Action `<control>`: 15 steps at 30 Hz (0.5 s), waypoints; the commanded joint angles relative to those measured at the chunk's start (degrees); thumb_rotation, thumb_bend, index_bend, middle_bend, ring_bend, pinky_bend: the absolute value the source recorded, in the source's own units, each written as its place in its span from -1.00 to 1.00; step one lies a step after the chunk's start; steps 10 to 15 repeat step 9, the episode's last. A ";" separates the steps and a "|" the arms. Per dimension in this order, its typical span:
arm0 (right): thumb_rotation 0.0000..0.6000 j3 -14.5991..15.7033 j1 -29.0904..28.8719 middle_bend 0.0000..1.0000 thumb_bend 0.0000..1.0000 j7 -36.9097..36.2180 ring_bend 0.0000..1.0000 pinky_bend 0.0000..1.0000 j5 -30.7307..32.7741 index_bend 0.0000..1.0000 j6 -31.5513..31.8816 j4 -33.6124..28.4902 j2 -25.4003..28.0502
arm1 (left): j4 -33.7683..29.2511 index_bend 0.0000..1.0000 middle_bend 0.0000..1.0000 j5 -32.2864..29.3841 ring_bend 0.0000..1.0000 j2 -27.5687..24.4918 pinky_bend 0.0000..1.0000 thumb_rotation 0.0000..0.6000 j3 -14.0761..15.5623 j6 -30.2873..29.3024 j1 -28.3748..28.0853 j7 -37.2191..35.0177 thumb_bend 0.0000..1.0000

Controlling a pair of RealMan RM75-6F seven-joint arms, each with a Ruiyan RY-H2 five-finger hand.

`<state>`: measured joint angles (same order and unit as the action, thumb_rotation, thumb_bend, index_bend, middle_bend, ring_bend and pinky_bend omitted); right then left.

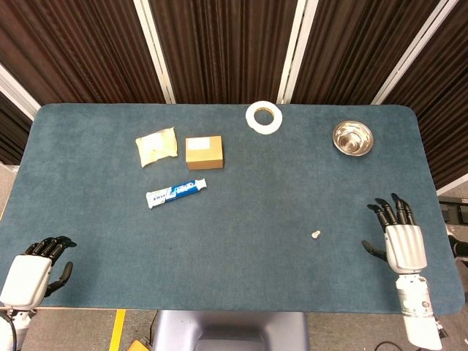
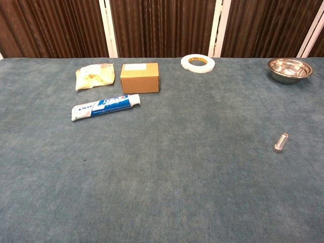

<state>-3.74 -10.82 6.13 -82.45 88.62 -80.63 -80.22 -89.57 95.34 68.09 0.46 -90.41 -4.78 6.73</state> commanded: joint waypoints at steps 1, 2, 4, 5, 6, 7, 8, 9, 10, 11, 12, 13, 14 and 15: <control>1.00 -0.52 0.75 -0.58 -0.63 2.82 -0.86 -0.63 2.57 -0.45 -2.34 -2.62 1.72 | -0.25 -0.29 -0.37 0.02 -0.40 -0.08 -0.16 1.00 -0.10 -0.27 0.09 0.13 -0.10; 1.00 -0.53 0.72 -0.63 -0.63 2.82 -0.91 -0.63 2.76 -0.52 -2.86 -2.92 1.92 | -0.31 -0.29 -0.37 0.04 -0.40 -0.08 -0.16 1.00 -0.16 -0.42 0.12 0.07 -0.10; 1.00 -0.65 0.68 -0.71 -0.63 2.46 -0.97 -0.63 2.93 -0.61 -3.54 -3.56 2.40 | -0.27 -0.29 -0.37 0.08 -0.40 -0.05 -0.16 1.00 -0.24 -0.55 0.13 0.03 -0.10; 1.00 -0.72 0.74 -0.75 -0.63 2.30 -1.00 -0.63 2.82 -0.66 -3.62 -3.74 2.60 | -0.20 -0.29 -0.37 0.06 -0.40 -0.01 -0.16 1.00 -0.25 -0.49 0.11 0.16 -0.10; 1.00 -0.72 0.81 -0.75 -0.63 2.24 -1.00 -0.63 2.73 -0.68 -3.65 -3.83 2.71 | -0.17 -0.29 -0.37 0.03 -0.40 0.01 -0.16 1.00 -0.24 -0.41 0.10 0.32 -0.10; 1.00 -0.67 0.93 -0.76 -0.63 2.07 -1.00 -0.63 2.59 -0.69 -3.74 -4.06 2.89 | -0.19 -0.29 -0.37 0.03 -0.40 0.06 -0.16 1.00 -0.23 -0.30 0.06 0.49 -0.10; 1.00 -0.63 1.01 -0.76 -0.63 1.82 -1.00 -0.63 2.47 -0.71 -3.80 -4.30 3.05 | -0.20 -0.29 -0.37 0.02 -0.40 0.08 -0.16 1.00 -0.23 -0.23 0.04 0.57 -0.10; 1.00 -0.62 1.08 -0.76 -0.63 1.51 -1.00 -0.63 2.31 -0.71 -3.83 -4.53 3.20 | -0.24 -0.29 -0.37 0.07 -0.40 0.07 -0.16 1.00 -0.20 -0.20 0.03 0.62 -0.10; 1.00 -0.62 1.08 -0.76 -0.63 1.51 -1.00 -0.63 2.31 -0.71 -3.83 -4.53 3.20 | -0.24 -0.29 -0.37 0.07 -0.40 0.07 -0.16 1.00 -0.20 -0.20 0.03 0.62 -0.10; 1.00 -0.62 1.08 -0.76 -0.63 1.51 -1.00 -0.63 2.31 -0.71 -3.83 -4.53 3.20 | -0.24 -0.29 -0.37 0.07 -0.40 0.07 -0.16 1.00 -0.20 -0.20 0.03 0.62 -0.10; 1.00 -0.62 1.08 -0.76 -0.63 1.51 -1.00 -0.63 2.31 -0.71 -3.83 -4.53 3.20 | -0.24 -0.29 -0.37 0.07 -0.40 0.07 -0.16 1.00 -0.20 -0.20 0.03 0.62 -0.10; 1.00 -0.62 1.08 -0.76 -0.63 1.51 -1.00 -0.63 2.31 -0.71 -3.83 -4.53 3.20 | -0.24 -0.29 -0.37 0.07 -0.40 0.07 -0.16 1.00 -0.20 -0.20 0.03 0.62 -0.10; 1.00 -0.62 1.08 -0.76 -0.63 1.51 -1.00 -0.63 2.31 -0.71 -3.83 -4.53 3.20 | -0.24 -0.29 -0.37 0.07 -0.40 0.07 -0.16 1.00 -0.20 -0.20 0.03 0.62 -0.10; 1.00 -0.62 1.08 -0.76 -0.63 1.51 -1.00 -0.63 2.31 -0.71 -3.83 -4.53 3.20 | -0.24 -0.29 -0.37 0.07 -0.40 0.07 -0.16 1.00 -0.20 -0.20 0.03 0.62 -0.10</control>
